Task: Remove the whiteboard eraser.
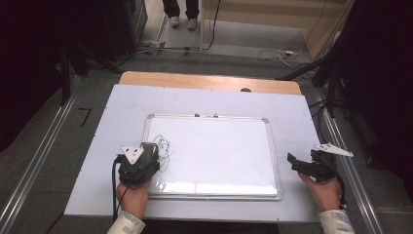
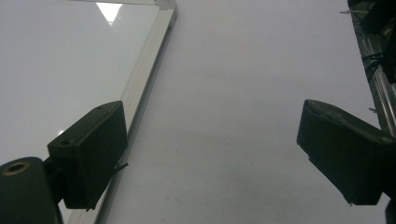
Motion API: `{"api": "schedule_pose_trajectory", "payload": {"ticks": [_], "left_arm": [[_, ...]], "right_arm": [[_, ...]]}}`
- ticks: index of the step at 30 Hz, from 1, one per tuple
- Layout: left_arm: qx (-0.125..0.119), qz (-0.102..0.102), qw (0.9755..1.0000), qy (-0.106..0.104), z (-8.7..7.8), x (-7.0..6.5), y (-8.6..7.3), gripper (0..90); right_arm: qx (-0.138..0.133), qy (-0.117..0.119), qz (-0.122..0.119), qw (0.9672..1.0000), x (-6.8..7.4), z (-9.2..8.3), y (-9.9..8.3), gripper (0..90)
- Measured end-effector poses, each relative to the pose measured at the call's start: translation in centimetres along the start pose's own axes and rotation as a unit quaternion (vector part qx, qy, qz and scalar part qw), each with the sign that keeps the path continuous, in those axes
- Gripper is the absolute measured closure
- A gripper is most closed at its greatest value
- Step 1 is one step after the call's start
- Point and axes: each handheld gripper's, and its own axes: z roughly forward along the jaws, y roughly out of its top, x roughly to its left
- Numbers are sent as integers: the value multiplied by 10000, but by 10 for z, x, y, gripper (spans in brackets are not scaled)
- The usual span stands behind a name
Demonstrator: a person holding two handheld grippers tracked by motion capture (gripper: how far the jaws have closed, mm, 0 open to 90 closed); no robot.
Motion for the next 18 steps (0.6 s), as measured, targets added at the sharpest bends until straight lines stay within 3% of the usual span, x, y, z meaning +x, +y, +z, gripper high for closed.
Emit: {"api": "schedule_pose_trajectory", "payload": {"ticks": [18], "left_arm": [[-112,24,9999,-31,5,0,11,407]], "right_arm": [[19,-7,-12,10000,0,0,0,72]]}}
